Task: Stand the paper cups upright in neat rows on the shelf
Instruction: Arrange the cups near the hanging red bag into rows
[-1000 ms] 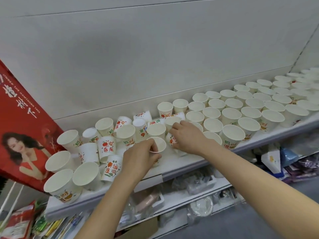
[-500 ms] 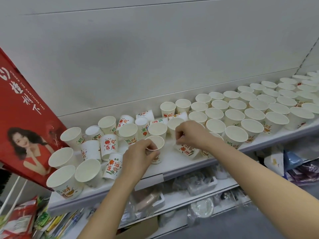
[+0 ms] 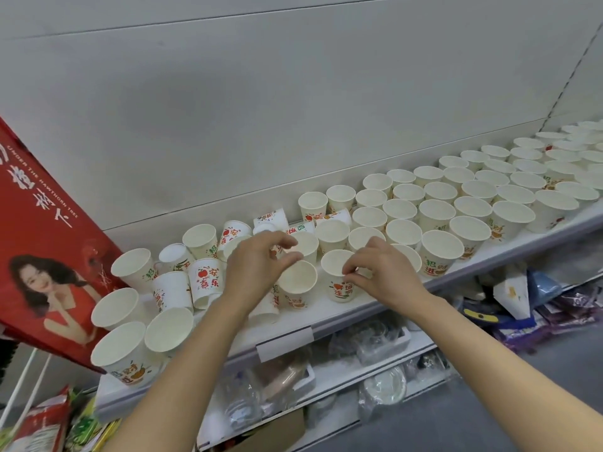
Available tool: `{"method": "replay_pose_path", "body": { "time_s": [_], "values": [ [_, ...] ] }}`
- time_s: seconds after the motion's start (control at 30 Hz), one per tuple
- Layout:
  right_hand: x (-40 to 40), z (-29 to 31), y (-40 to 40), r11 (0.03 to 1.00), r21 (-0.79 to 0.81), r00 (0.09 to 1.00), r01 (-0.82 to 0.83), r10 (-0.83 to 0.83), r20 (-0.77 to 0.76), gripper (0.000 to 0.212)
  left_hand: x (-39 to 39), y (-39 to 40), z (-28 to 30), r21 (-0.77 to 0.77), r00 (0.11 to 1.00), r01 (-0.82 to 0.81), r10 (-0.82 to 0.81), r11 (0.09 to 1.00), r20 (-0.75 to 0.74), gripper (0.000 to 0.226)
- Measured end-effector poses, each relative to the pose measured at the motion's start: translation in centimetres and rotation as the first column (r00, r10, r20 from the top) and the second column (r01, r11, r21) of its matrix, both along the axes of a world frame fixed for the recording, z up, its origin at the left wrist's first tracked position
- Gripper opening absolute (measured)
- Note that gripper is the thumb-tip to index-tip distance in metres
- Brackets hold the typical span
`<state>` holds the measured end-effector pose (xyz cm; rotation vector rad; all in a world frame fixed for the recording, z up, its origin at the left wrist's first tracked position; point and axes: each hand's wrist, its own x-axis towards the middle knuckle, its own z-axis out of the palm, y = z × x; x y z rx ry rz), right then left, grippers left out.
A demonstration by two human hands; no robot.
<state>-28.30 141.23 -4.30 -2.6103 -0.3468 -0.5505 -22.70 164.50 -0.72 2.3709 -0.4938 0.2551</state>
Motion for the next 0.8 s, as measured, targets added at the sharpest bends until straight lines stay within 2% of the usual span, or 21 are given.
{"method": "replay_pose_path", "body": {
  "time_s": [0.13,0.27,0.43,0.53,0.63,0.7,0.8],
  "values": [
    [-0.1,0.1,-0.1,0.999,0.028,0.999,-0.018,0.017,0.044,0.011,5.4,-1.7,2.0,0.183,0.999,0.027,-0.033,0.983,0.027,0.011],
    [1.1,1.2,-1.3,0.99,0.135,0.995,0.038,-0.05,0.089,0.006,9.9,-4.3,1.8,0.442,0.984,0.148,-0.175,0.885,0.021,0.017],
    [6.1,3.5,-4.0,0.98,0.121,0.987,0.157,-0.151,-0.054,0.002,12.7,-7.4,2.3,0.655,0.934,0.327,-0.34,0.681,-0.112,0.03],
    [9.8,3.8,-5.3,0.978,0.094,0.969,0.186,-0.167,-0.182,0.003,13.8,-8.6,2.3,0.751,0.92,0.367,-0.334,0.549,-0.205,0.031],
    [13.0,3.7,-6.1,0.981,-0.023,0.941,0.195,-0.193,-0.278,0.005,14.4,-8.8,1.9,0.812,0.926,0.356,-0.29,0.462,-0.241,0.039],
    [14.6,3.6,-6.4,0.971,-0.11,0.923,0.214,-0.238,-0.303,0.013,14.6,-8.9,1.4,0.811,0.929,0.351,-0.283,0.469,-0.238,0.041],
    [16.4,3.5,-6.2,0.948,-0.252,0.909,0.195,-0.271,-0.315,0.025,14.7,-8.9,1.2,0.747,0.938,0.336,-0.274,0.574,-0.212,0.036]
  ]
}}
